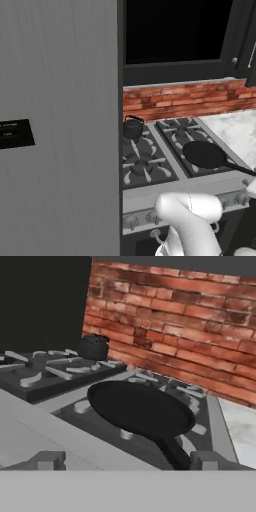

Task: Pick the pan from the cabinet and place it on the stove. Then turn on the stove burner for the pan.

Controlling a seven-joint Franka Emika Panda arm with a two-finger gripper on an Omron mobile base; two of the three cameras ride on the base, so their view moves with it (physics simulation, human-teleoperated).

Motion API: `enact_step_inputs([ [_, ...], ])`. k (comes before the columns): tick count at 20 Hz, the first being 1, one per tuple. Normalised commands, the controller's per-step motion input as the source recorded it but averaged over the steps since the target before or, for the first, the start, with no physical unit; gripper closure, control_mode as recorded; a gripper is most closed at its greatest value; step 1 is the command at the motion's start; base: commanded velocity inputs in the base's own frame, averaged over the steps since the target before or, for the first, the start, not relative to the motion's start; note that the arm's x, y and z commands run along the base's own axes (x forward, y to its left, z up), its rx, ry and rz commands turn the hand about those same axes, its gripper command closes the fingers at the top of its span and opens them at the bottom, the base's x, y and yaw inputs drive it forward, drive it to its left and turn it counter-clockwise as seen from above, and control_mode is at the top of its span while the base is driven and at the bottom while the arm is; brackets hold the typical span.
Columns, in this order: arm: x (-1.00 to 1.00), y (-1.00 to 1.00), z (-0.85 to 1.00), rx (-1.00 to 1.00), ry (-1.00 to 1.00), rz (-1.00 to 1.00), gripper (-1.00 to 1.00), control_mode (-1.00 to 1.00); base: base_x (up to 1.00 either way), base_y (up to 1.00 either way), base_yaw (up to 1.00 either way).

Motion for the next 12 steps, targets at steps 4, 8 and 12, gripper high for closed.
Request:
enact_step_inputs([
  [4, -0.35, 0.0, -0.26, 0.0, -0.16, -0.11, -1.0, -1.0, 0.0, 0.0, 0.0],
  [8, -0.22, 0.0, -0.25, 0.01, -0.14, -0.09, -1.0, -1.0, 0.0, 0.0, 0.0],
  [12, -0.05, 0.0, -0.2, 0.0, -0.1, -0.05, -1.0, -1.0, 0.0, 0.0, 0.0],
])
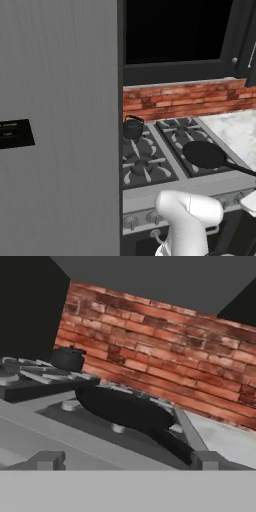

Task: Pick the pan from the cabinet and place it on the stove. Then turn on the stove burner for the pan.

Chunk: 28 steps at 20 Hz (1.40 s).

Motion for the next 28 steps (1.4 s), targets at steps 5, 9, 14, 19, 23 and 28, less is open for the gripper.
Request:
enact_step_inputs([
  [5, -0.07, -0.19, -0.28, 0.03, -0.04, -0.05, -1.0, -1.0, 0.0, 0.0, 0.0],
  [9, -0.06, -0.45, -0.49, 0.07, 0.0, -0.04, -1.0, -1.0, 0.0, 0.0, 0.0],
  [14, -0.03, -0.36, -0.42, 0.03, 0.0, -0.03, -1.0, -1.0, 0.0, 0.0, 0.0],
  [19, 0.0, -0.28, -0.3, 0.06, -0.02, -0.01, -1.0, -1.0, 0.0, 0.0, 0.0],
  [23, 0.0, -0.13, -0.33, 0.07, -0.05, 0.0, -1.0, -1.0, 0.0, 0.0, 0.0],
  [28, 0.06, 0.0, -0.29, 0.06, -0.08, 0.0, -1.0, -1.0, 0.0, 0.0, 0.0],
])
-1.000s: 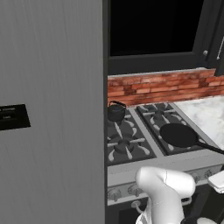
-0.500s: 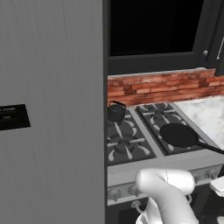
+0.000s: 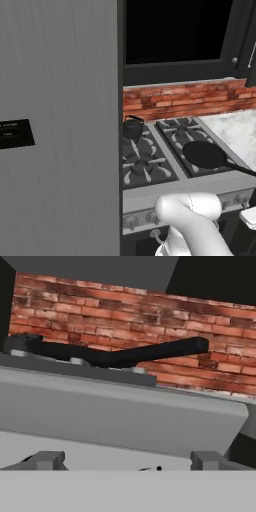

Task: Pick the pan from the cabinet and place it on the stove. Then turn on the stove burner for the pan.

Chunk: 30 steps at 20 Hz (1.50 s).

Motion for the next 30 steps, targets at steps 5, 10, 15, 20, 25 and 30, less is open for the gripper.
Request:
enact_step_inputs([
  [5, 0.14, 0.0, -0.19, 0.05, -0.1, 0.0, -1.0, -1.0, 0.0, 0.0, 0.0],
  [10, 0.14, -0.05, -0.19, 0.03, -0.06, 0.0, -1.0, -1.0, 0.0, 0.0, 0.0],
  [15, 0.11, -0.2, -0.22, 0.04, -0.03, 0.0, -1.0, -1.0, 0.0, 0.0, 0.0],
  [20, 0.12, -0.17, -0.15, 0.03, -0.02, 0.0, -1.0, -1.0, 0.0, 0.0, 0.0],
  [25, 0.13, -0.03, -0.14, 0.0, 0.0, 0.0, -1.0, -1.0, 0.0, 0.0, 0.0],
  [30, 0.13, 0.0, -0.15, 0.0, -0.01, 0.0, -1.0, -1.0, 0.0, 0.0, 0.0],
])
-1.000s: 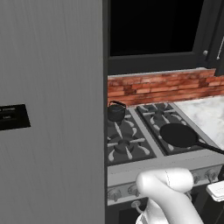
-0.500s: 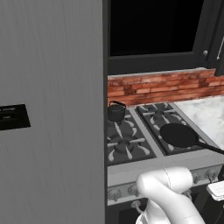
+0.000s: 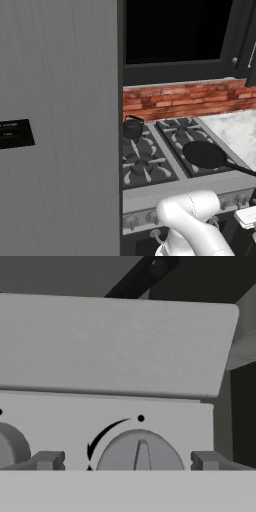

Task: Pick the pan from the cabinet and place it on the stove. Then turn on the stove burner for the pan.

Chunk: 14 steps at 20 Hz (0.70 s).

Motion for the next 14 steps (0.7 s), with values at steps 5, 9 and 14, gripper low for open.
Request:
enact_step_inputs([
  [5, 0.06, -0.03, -0.05, 0.02, -0.01, 0.0, -1.0, -1.0, 0.0, 0.0, 0.0],
  [9, 0.03, -0.03, -0.01, 0.01, -0.01, 0.0, -1.0, -1.0, 0.0, 0.0, 0.0],
  [14, 0.07, 0.0, -0.01, 0.01, 0.0, 0.0, -1.0, -1.0, 0.0, 0.0, 0.0],
])
